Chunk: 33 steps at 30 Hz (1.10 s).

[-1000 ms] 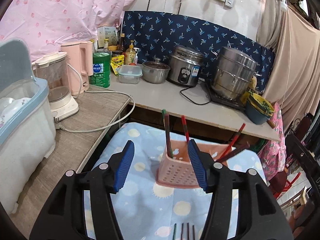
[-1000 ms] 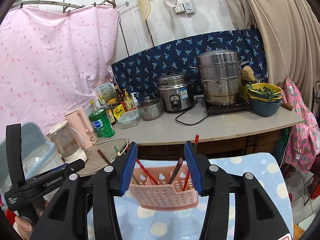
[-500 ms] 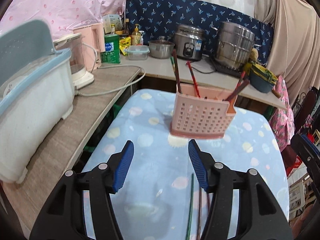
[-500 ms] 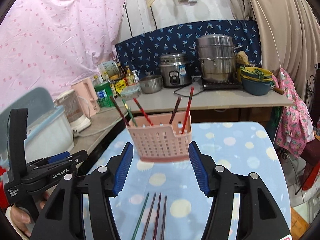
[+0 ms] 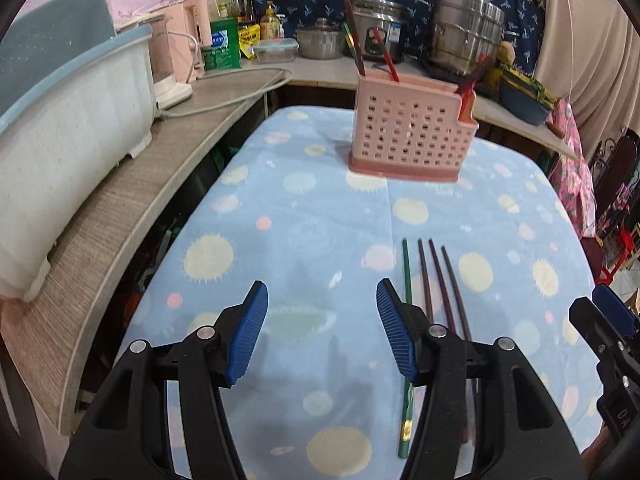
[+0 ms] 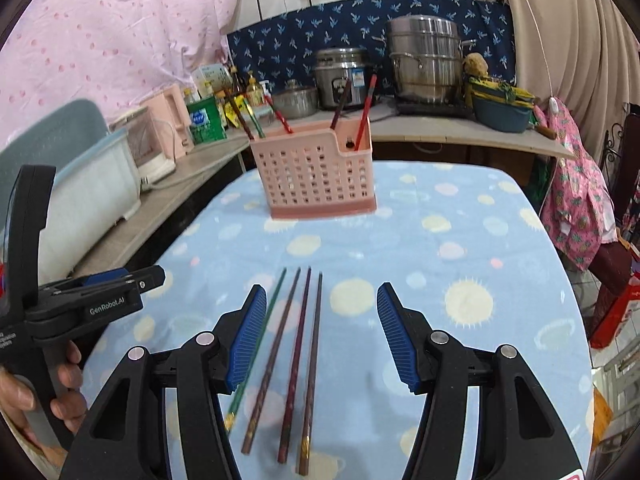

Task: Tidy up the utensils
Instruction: 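Move both tools back down to the remaining chopsticks, then grasp a brown chopstick with the right tool while the left tool grasps the green chopstick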

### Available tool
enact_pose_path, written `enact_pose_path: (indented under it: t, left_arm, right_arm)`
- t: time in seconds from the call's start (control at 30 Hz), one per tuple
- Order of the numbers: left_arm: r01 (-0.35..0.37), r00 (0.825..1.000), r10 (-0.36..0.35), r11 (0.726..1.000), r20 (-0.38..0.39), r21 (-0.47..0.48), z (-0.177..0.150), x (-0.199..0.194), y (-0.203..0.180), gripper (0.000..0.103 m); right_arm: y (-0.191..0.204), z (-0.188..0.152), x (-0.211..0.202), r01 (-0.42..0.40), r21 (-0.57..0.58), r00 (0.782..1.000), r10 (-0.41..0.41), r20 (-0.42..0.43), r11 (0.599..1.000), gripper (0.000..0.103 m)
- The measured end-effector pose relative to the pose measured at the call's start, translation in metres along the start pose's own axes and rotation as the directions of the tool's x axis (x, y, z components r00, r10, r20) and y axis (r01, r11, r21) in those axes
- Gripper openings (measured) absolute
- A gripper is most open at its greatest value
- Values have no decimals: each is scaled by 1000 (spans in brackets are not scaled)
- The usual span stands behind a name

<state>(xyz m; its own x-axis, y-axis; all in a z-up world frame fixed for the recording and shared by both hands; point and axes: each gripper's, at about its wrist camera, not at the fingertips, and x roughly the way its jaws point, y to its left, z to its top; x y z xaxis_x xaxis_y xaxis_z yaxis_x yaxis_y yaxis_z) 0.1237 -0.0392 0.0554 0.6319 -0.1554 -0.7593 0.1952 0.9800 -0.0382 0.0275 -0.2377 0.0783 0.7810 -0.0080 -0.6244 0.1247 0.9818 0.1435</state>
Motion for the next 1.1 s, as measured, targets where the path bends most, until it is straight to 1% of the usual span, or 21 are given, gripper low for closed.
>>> enact_pose_path:
  t: [0.23,0.43,0.53,0.6,0.63,0.73,0.9,1.1]
  left_arm:
    - [0,998,3,999,-60,40,-37,10,-2,54]
    - [9,994,-3,999,-113,50,-61,16,0,54]
    - [14,991,-6,998,-131,54,-70,18,0,54]
    - [14,990,-6,998,-138,58,-75,19,-1,54]
    - [16,990,-8,998,-141,61,-77,19,-2,54]
    - [21,989,-10,997,-149,69,-81,19,-5,54]
    - [33,988,-20,996,-155,82,-85,19,-10,54]
    - [43,987,-28,995,-158,93,-87,18,-14,54]
  right_arm:
    - [0,-45,7,16,-7,997,-16,-81,1000,56]
    - [2,-77,16,14,-6,988,-15,-151,1000,55]
    - [4,-88,21,18,-12,985,-19,-174,1000,50]
    - [5,-93,25,18,-15,982,-21,-190,1000,43]
    - [5,-96,27,16,-15,980,-18,-198,1000,42]
    - [8,-100,30,12,-23,977,-16,-213,1000,36]
    - [10,-106,37,3,-30,971,-10,-238,1000,24]
    - [10,-111,39,6,-34,969,-14,-246,999,18]
